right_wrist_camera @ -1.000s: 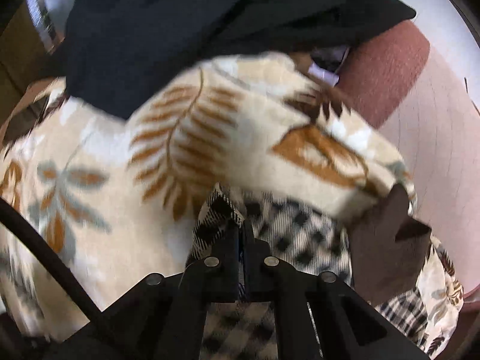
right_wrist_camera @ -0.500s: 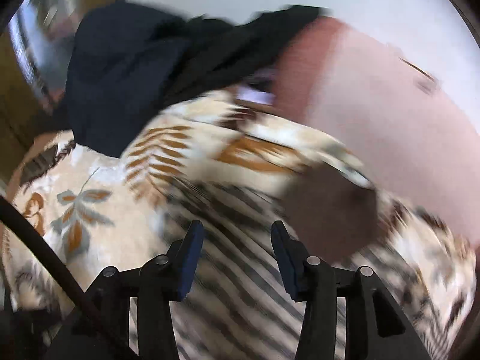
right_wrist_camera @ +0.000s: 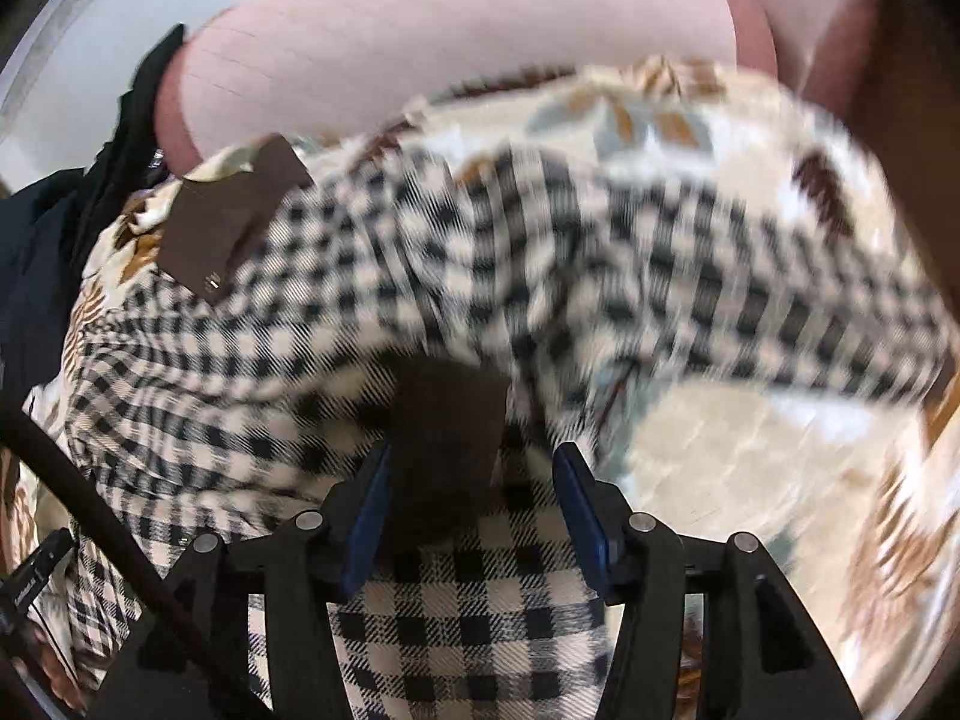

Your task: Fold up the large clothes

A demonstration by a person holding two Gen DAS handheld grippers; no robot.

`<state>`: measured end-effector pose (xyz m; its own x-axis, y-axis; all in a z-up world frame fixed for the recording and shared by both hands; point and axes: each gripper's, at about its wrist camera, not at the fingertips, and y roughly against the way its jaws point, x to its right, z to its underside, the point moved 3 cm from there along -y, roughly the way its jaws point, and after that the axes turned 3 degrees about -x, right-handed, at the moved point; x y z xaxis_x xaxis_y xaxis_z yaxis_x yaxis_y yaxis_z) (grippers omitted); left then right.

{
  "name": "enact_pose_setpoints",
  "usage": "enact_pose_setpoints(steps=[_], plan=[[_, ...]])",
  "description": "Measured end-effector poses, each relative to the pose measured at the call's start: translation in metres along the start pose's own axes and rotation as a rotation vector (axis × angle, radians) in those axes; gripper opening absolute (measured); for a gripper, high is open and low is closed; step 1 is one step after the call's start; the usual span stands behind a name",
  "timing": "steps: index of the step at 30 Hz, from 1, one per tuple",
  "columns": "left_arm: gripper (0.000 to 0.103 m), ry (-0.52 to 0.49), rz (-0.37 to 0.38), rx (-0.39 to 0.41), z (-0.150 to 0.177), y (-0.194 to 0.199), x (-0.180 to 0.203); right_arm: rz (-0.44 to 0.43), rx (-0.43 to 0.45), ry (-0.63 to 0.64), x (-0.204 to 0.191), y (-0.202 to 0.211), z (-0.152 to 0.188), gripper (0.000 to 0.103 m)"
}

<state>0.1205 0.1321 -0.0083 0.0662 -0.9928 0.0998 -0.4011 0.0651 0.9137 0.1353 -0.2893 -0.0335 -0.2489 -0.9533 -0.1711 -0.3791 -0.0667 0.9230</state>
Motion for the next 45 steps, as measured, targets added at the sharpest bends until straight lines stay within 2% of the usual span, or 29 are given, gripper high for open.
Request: enact_pose_setpoints(steps=[1,2,4,6,8,9,10,12,13,15,16,18,22,25,26,28,29,30,31,33,34,35,39,42,45], plan=[[0.046,0.001,-0.001,0.0,-0.001,-0.001,0.0,-0.033,-0.023,-0.008,-0.002,-0.008,0.002,0.047],[0.046,0.002,-0.001,-0.002,-0.001,-0.002,0.0,-0.083,-0.053,-0.007,-0.003,-0.013,0.003,0.006],[0.046,0.003,-0.005,-0.008,-0.002,-0.004,-0.001,-0.066,-0.033,0.019,-0.007,-0.008,0.001,0.003],[0.046,0.004,-0.011,-0.016,-0.003,-0.005,-0.002,0.027,-0.009,0.035,0.001,-0.002,-0.004,0.002],[0.046,0.003,-0.023,-0.017,-0.004,-0.006,-0.003,0.106,-0.005,-0.012,0.021,0.0,-0.007,0.002],[0.046,0.0,-0.035,-0.017,-0.004,-0.006,-0.003,0.184,-0.001,-0.019,0.028,-0.001,-0.008,0.002],[0.046,-0.003,-0.045,-0.017,-0.004,-0.007,-0.003,0.353,0.0,0.006,0.036,-0.003,-0.007,0.002],[0.046,-0.003,-0.051,-0.014,-0.004,-0.007,-0.003,0.443,-0.001,0.037,0.04,-0.005,-0.005,0.002],[0.046,-0.001,-0.049,-0.011,-0.004,-0.006,-0.003,0.422,0.018,0.019,0.04,0.001,-0.002,0.002],[0.046,0.004,-0.05,0.004,-0.005,-0.003,-0.003,0.369,0.111,-0.023,0.033,0.022,0.004,0.003],[0.046,0.0,-0.054,0.013,-0.005,-0.002,-0.002,0.325,0.166,-0.013,0.022,0.034,0.007,0.003],[0.046,-0.027,-0.082,0.022,-0.004,-0.002,0.001,0.213,0.198,0.059,-0.013,0.044,0.01,0.003],[0.046,-0.039,-0.095,0.023,-0.003,-0.001,0.0,0.064,0.179,0.165,-0.078,0.03,0.012,0.003],[0.046,-0.009,-0.076,0.028,-0.005,0.003,-0.007,-0.032,0.195,0.156,-0.122,0.01,0.008,0.003],[0.046,0.0,-0.067,0.028,-0.005,0.004,-0.009,-0.06,0.178,0.141,-0.132,0.001,0.009,0.003],[0.046,0.008,-0.062,0.025,-0.005,0.004,-0.012,-0.116,0.074,0.092,-0.148,-0.029,0.013,0.003],[0.046,0.009,-0.059,0.023,-0.006,0.004,-0.012,-0.131,0.027,0.08,-0.153,-0.041,0.018,0.004],[0.046,0.009,-0.056,0.023,-0.005,0.004,-0.012,-0.124,0.019,0.076,-0.158,-0.046,0.026,0.005],[0.046,0.008,-0.057,0.024,-0.005,0.005,-0.012,-0.096,0.07,0.105,-0.162,-0.041,0.033,0.005],[0.046,0.002,-0.056,0.03,-0.005,0.007,-0.01,-0.074,0.052,0.197,-0.169,-0.037,0.045,0.011],[0.046,-0.001,-0.056,0.033,-0.005,0.007,-0.009,-0.08,0.04,0.214,-0.168,-0.033,0.05,0.02],[0.046,-0.007,-0.052,0.038,-0.004,0.009,-0.007,-0.086,0.031,0.221,-0.164,-0.03,0.054,0.032],[0.046,-0.026,-0.013,0.055,0.005,0.016,0.004,-0.031,0.122,0.176,-0.108,0.001,0.066,0.034],[0.046,-0.067,0.031,0.065,0.022,0.022,0.02,0.026,0.192,0.087,-0.041,0.027,0.064,0.034],[0.046,-0.112,0.08,0.08,0.044,0.024,0.042,0.096,0.24,-0.082,0.054,0.041,0.07,0.035]])
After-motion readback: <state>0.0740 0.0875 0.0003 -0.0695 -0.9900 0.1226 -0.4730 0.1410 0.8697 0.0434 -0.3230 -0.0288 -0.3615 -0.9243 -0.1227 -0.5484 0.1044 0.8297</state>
